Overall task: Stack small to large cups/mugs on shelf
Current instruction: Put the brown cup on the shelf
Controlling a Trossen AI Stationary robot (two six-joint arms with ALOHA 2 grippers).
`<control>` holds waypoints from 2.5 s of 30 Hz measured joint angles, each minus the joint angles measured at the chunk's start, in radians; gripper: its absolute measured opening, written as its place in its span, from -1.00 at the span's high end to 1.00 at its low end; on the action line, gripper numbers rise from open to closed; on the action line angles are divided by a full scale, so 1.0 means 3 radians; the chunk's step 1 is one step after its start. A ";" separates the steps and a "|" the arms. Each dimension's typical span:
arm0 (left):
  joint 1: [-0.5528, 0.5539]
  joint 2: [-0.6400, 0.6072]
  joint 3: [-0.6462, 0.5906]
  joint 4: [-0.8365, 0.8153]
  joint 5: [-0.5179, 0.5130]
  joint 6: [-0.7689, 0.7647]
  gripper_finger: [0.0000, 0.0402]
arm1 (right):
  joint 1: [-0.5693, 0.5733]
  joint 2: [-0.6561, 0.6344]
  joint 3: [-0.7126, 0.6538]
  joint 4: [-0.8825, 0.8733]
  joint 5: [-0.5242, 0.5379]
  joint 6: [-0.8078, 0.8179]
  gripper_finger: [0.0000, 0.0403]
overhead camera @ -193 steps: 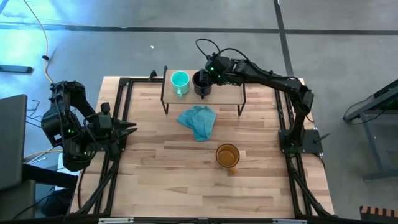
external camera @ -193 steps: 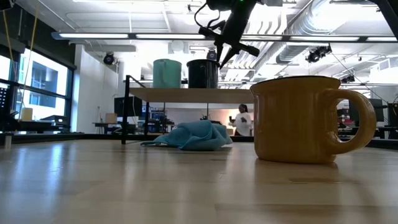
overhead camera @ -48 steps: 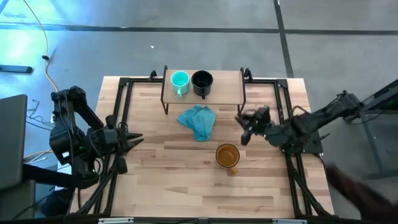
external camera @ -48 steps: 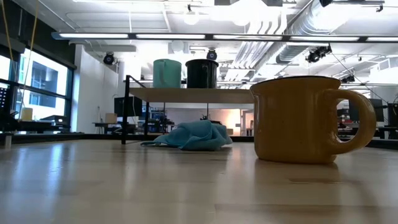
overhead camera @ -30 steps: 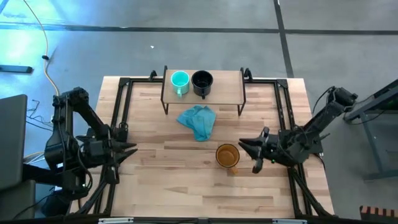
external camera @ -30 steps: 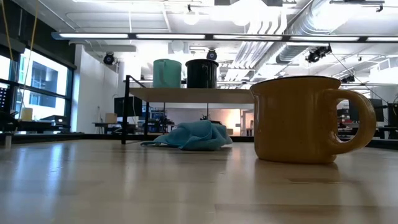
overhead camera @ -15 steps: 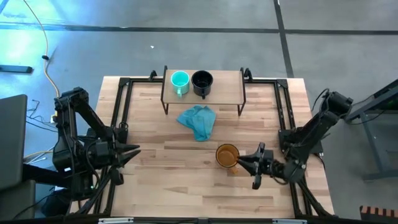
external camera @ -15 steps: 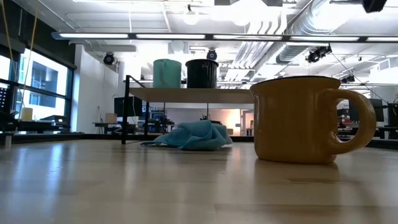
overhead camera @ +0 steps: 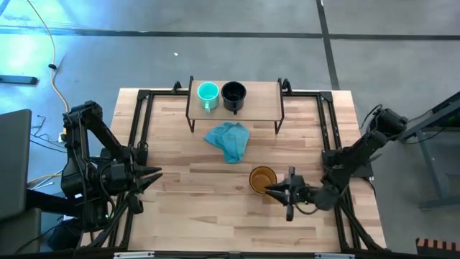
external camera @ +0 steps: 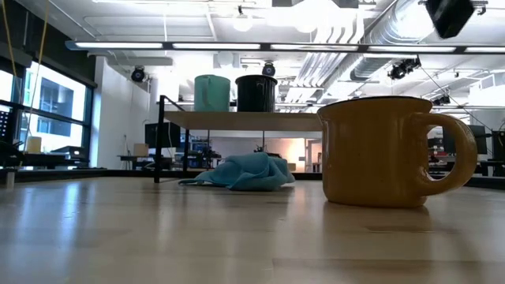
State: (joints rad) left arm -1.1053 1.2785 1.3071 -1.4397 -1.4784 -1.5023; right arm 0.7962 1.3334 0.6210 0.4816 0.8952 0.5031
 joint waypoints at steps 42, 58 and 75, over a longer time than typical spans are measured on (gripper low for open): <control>0.0468 0.0190 0.0003 0.0381 0.0135 -0.0337 0.69 | -0.1845 -0.1394 0.0001 -0.2759 -0.2666 -0.0570 0.58; 0.0608 0.0296 0.0003 0.0393 0.0309 -0.0335 0.69 | -0.2173 -0.1100 0.0001 -0.2658 -0.3244 -0.0938 0.38; 0.0607 0.0295 -0.0215 0.0345 0.0430 -0.0639 0.69 | -0.2378 -0.0532 0.0057 -0.2344 -0.3579 -0.1043 0.38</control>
State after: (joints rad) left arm -0.9234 1.3670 1.2426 -1.3361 -1.3495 -1.6938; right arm 0.0828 1.1739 0.6381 -0.2214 -0.1784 0.1901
